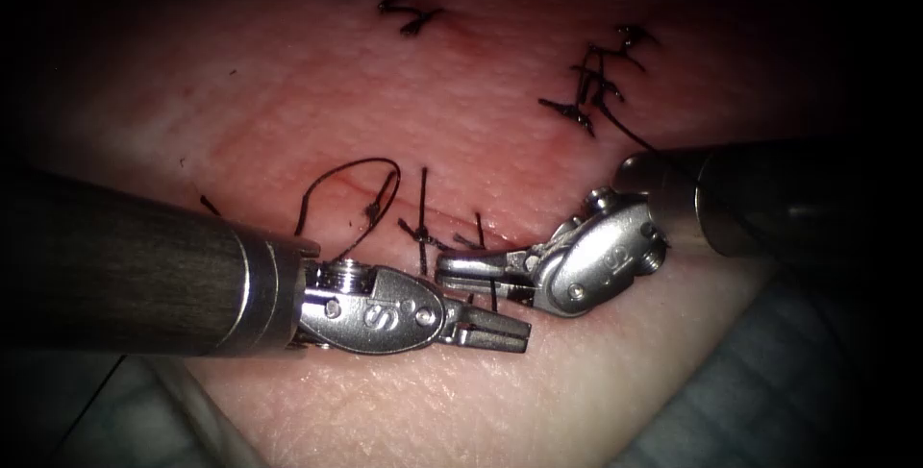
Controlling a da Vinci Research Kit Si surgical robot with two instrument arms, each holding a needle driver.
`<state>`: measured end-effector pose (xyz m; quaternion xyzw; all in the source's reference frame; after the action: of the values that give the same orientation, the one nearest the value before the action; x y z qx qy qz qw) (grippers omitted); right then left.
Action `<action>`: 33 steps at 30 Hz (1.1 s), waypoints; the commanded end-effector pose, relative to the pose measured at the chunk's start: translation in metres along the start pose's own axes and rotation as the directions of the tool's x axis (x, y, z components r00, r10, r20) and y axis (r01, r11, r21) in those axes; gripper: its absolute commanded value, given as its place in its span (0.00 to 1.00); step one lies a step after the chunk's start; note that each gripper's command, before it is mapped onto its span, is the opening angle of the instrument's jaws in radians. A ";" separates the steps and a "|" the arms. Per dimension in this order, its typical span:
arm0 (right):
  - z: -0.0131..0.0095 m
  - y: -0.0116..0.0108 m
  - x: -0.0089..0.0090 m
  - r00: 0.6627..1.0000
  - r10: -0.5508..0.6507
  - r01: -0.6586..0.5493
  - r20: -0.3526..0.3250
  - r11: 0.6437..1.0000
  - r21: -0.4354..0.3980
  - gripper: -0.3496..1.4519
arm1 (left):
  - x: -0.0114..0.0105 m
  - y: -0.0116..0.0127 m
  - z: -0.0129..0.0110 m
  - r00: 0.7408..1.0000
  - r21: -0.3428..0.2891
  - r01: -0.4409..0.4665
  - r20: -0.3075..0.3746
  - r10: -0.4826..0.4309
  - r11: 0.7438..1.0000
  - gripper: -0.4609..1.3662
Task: Wound Closure
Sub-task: Cut the suture with the right gripper
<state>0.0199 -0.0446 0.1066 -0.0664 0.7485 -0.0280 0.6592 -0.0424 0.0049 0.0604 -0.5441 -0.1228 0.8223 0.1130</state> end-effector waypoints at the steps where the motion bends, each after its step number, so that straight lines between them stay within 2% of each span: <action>1: 0.0000 0.0001 0.0000 1.000 0.001 -0.001 0.000 1.000 0.000 0.28 | 0.0000 0.0000 0.0000 1.000 -0.006 0.000 0.000 0.000 1.000 0.06; 10: -0.0001 0.0000 0.0001 1.000 0.001 -0.001 -0.001 1.000 0.001 0.34 | 0.0001 0.0000 0.0001 1.000 -0.003 0.007 -0.002 -0.007 1.000 0.06; 12: -0.0001 0.0000 0.0001 1.000 0.001 -0.001 -0.001 1.000 0.001 0.42 | 0.0001 -0.0001 0.0002 1.000 -0.003 0.007 -0.003 -0.007 1.000 0.06; 14: 0.0000 0.0000 0.0001 1.000 0.006 -0.006 -0.001 1.000 0.001 0.59 | 0.0001 -0.0001 0.0002 1.000 -0.002 0.007 -0.003 -0.007 1.000 0.06; 15: 0.0000 0.0001 0.0001 1.000 0.007 -0.007 0.001 1.000 -0.001 0.75 | 0.0001 -0.0001 0.0002 1.000 -0.002 0.007 -0.002 -0.007 1.000 0.06; 17: 0.0003 0.0003 0.0000 1.000 0.008 -0.007 0.018 0.999 -0.054 0.97 | 0.0001 -0.0001 0.0002 1.000 -0.001 0.007 -0.005 -0.007 1.000 0.06; 19: 0.0005 0.0003 0.0000 0.999 0.009 -0.006 0.040 0.996 -0.092 0.99 | 0.0001 -0.0001 0.0002 1.000 0.001 0.007 -0.008 -0.007 1.000 0.06; 22: 0.0007 0.0004 0.0000 0.998 0.009 -0.003 0.059 0.994 -0.107 0.99 | 0.0001 -0.0001 0.0002 1.000 0.002 0.007 -0.010 -0.007 1.000 0.06; 33: 0.0009 -0.0006 0.0000 0.998 0.002 0.005 0.069 0.996 -0.095 0.99 | 0.0002 -0.0002 0.0001 1.000 0.001 0.008 -0.011 -0.008 1.000 0.06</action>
<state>0.0209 -0.0453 0.1065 -0.1022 0.7256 0.0127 0.6804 -0.0426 0.0052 0.0604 -0.5477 -0.1216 0.8193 0.1183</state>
